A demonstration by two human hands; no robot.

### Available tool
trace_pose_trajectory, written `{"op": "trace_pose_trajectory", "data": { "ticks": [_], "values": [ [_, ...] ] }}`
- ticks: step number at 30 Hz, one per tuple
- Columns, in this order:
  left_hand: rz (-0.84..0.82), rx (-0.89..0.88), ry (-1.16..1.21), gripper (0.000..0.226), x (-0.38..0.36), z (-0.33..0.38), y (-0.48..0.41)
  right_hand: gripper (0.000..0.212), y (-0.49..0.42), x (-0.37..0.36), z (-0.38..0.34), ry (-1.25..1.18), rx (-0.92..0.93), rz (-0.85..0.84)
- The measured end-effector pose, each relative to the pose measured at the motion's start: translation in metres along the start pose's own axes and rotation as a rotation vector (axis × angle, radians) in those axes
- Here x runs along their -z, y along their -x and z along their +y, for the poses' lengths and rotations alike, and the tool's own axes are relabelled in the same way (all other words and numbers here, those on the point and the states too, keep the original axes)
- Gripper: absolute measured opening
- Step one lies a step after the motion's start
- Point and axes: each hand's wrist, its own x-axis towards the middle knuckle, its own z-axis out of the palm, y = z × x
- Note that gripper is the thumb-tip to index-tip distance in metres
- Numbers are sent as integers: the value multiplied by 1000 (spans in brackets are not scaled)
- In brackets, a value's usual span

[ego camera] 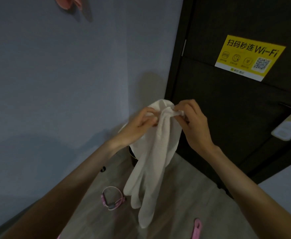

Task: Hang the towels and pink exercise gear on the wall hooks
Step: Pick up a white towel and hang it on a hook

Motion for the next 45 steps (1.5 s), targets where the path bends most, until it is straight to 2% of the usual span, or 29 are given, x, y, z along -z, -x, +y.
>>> {"op": "trace_pose_trajectory", "data": {
  "ticks": [3,5,8,12,15,18,21,24,26,29,31,33,35,37,38,41,43,45],
  "values": [
    [-32,23,-114,24,-4,0,3,15,-4,-1,-3,-53,-36,58],
    [-6,44,-135,18,-4,2,4,15,-7,-1,-5,-74,-35,68],
    [112,55,-154,13,-9,6,6,14,-8,-2,-6,-93,-45,83],
    [292,-49,-162,16,-19,7,11,15,-5,-4,-9,-110,-82,92],
    [326,-75,-133,15,-24,7,14,16,-3,-2,-13,-110,-95,89],
    [264,-67,-112,15,-27,9,12,14,-4,3,-16,-92,-84,99],
    [120,-61,-202,10,-27,16,10,15,-3,9,-18,-80,-84,109],
    [52,-67,-247,12,-26,22,12,15,-1,14,-17,-74,-124,92],
    [52,-53,-275,5,-24,23,14,16,2,16,-16,-59,-149,71],
    [126,-44,-312,10,-21,21,14,17,7,19,-18,-21,-195,7],
    [171,-69,-332,10,-21,22,13,21,9,23,-20,-49,-300,-32],
    [192,-117,-337,9,-21,25,11,38,9,28,-19,-162,-412,-114],
    [164,-177,-362,8,-20,32,10,50,9,31,-17,-197,-446,-308],
    [97,-230,-409,8,-20,40,8,37,11,30,-16,-161,-419,-477],
    [54,-247,-440,7,-20,44,8,29,11,29,-19,-152,-416,-493],
    [-12,-267,-446,6,-21,50,6,22,9,28,-26,-250,-417,-396],
    [-6,-250,-379,6,-16,54,3,23,4,33,-33,-384,-461,-350],
    [-28,-200,-289,7,-10,56,1,24,-3,37,-36,-401,-446,-322]
  ]
}}
